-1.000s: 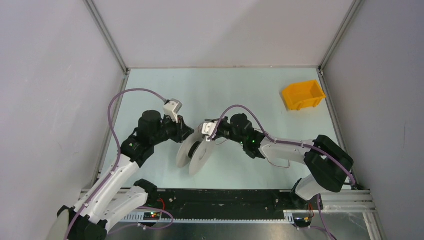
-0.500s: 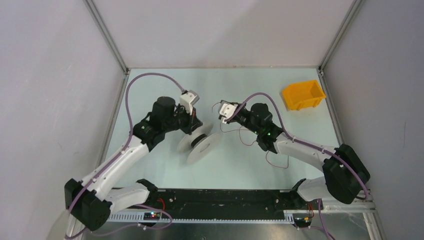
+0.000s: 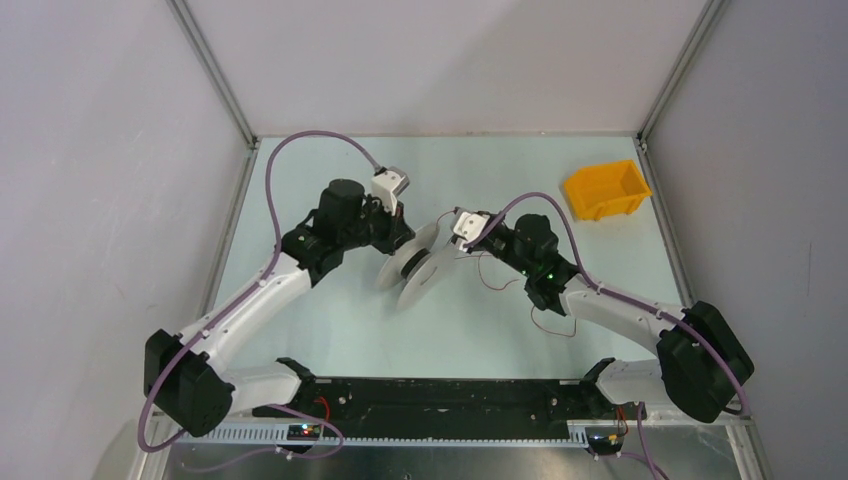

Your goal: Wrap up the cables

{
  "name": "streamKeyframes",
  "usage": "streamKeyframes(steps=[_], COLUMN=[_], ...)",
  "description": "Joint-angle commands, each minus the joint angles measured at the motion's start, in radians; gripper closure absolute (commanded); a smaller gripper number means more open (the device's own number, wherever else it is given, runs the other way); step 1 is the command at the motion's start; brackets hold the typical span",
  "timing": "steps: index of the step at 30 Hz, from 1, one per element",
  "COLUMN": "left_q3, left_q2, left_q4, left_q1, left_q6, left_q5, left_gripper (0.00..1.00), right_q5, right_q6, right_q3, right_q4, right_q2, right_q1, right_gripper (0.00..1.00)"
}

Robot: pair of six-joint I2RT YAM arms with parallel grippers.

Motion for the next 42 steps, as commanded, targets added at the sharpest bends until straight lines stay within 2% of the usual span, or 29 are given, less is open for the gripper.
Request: streamKeyframes(steps=[1, 9, 16, 24, 31, 42], left_q3=[0.031, 0.044, 0.065, -0.022, -0.113, -0.075], left_q2=[0.011, 0.029, 0.002, -0.081, -0.167, -0.072], left_q4=[0.068, 0.066, 0.066, 0.065, 0.067, 0.088], left_q1=[-0.006, 0.018, 0.079, 0.168, 0.18, 0.185], left_q6=[-0.025, -0.092, -0.142, -0.179, -0.172, -0.139], left_q5=[0.002, -0.037, -0.049, -0.002, 0.023, 0.148], left_gripper=[0.85, 0.65, 0.54, 0.52, 0.51, 0.48], right_q5=[-0.025, -0.072, -0.115, -0.041, 0.005, 0.009], right_q6=[0.009, -0.008, -0.031, -0.078, -0.104, -0.126], right_q3=[-0.007, -0.006, 0.018, 0.112, 0.151, 0.167], right_q4=[0.041, 0.083, 0.128, 0.079, 0.073, 0.057], right_q2=[-0.026, -0.001, 0.053, 0.135, 0.204, 0.253], right_q1=[-0.004, -0.006, 0.003, 0.063, 0.126, 0.145], right_gripper=[1.0, 1.0, 1.0, 1.0, 1.0, 1.0])
